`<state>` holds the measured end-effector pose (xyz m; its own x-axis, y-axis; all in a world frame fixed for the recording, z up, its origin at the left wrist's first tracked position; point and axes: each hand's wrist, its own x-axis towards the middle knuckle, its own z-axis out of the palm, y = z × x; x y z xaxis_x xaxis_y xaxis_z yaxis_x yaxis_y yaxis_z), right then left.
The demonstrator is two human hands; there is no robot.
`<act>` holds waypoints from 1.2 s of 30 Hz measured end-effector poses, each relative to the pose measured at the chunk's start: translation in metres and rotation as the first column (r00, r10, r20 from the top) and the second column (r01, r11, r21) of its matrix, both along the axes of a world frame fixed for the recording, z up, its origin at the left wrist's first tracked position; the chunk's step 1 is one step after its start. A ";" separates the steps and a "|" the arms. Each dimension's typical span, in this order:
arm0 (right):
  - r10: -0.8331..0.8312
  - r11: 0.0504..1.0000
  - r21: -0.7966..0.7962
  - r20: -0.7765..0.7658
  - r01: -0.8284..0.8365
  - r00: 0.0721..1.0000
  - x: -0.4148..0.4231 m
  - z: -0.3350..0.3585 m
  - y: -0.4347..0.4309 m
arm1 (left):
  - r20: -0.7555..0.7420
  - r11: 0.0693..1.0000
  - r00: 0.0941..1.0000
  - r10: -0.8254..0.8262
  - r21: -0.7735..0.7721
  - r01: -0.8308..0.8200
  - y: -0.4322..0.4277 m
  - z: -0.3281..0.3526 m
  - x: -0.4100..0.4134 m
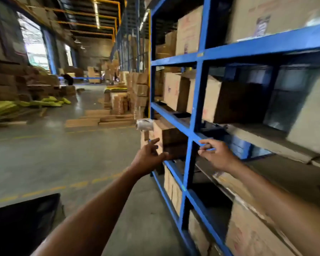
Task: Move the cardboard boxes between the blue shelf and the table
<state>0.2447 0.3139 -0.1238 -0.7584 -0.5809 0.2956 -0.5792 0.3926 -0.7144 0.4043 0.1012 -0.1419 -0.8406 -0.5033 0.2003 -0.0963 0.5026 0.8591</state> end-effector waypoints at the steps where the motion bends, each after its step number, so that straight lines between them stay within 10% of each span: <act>1: -0.081 0.997 -0.022 -0.009 0.081 0.997 -0.013 0.004 0.032 | -0.003 0.998 0.998 -0.061 -0.018 0.061 0.022 0.000 -0.027; 12: -0.657 0.747 -0.177 -0.043 0.642 0.753 -0.135 0.053 0.198 | -0.027 0.878 0.887 -0.462 -0.153 0.453 0.141 0.037 -0.271; 24: -0.949 0.090 -0.403 0.243 0.911 0.201 -0.258 0.096 0.278 | -0.137 0.628 0.656 -0.742 0.202 0.752 0.224 0.085 -0.512; 36: -0.880 0.122 -0.347 0.395 0.930 0.262 -0.319 0.101 0.364 | -0.236 0.442 0.491 -0.839 0.233 0.866 0.313 0.101 -0.622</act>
